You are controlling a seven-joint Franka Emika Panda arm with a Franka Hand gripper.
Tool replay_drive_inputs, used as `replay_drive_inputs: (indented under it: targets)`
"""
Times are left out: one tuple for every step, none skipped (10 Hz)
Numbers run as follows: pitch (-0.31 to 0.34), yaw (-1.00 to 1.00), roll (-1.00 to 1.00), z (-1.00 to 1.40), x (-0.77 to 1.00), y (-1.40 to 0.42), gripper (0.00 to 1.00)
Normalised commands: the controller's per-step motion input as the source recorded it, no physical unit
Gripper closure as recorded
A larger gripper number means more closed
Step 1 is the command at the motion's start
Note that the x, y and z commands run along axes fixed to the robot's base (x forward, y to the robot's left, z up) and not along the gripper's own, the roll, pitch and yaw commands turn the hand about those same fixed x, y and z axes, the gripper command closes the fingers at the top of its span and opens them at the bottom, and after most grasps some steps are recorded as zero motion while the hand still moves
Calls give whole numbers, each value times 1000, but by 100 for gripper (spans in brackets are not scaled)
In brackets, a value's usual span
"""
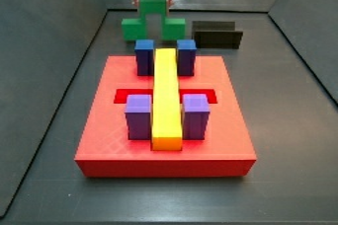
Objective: Pick up the green object. Move up. Move to above the board. Insert the green object.
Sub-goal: Move up, then move to above the board.
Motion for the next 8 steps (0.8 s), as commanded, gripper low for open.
replay_drive_inputs:
  targets:
    - [8,-54,-3,788,50,-32,100]
    - [55,-59,-7,592,8,-34,100]
    - [36,-35,-6,208,21,-10,100]
    - [0,0,0,1400,0,0,100]
    - [32,8,-5,1400,-35,-1,100]
    - [27,6,-4,1400,-57,-3,100]
    - [4,3,2,1400,-27,4,100]
    - [56,0,0,1400,56,16,100]
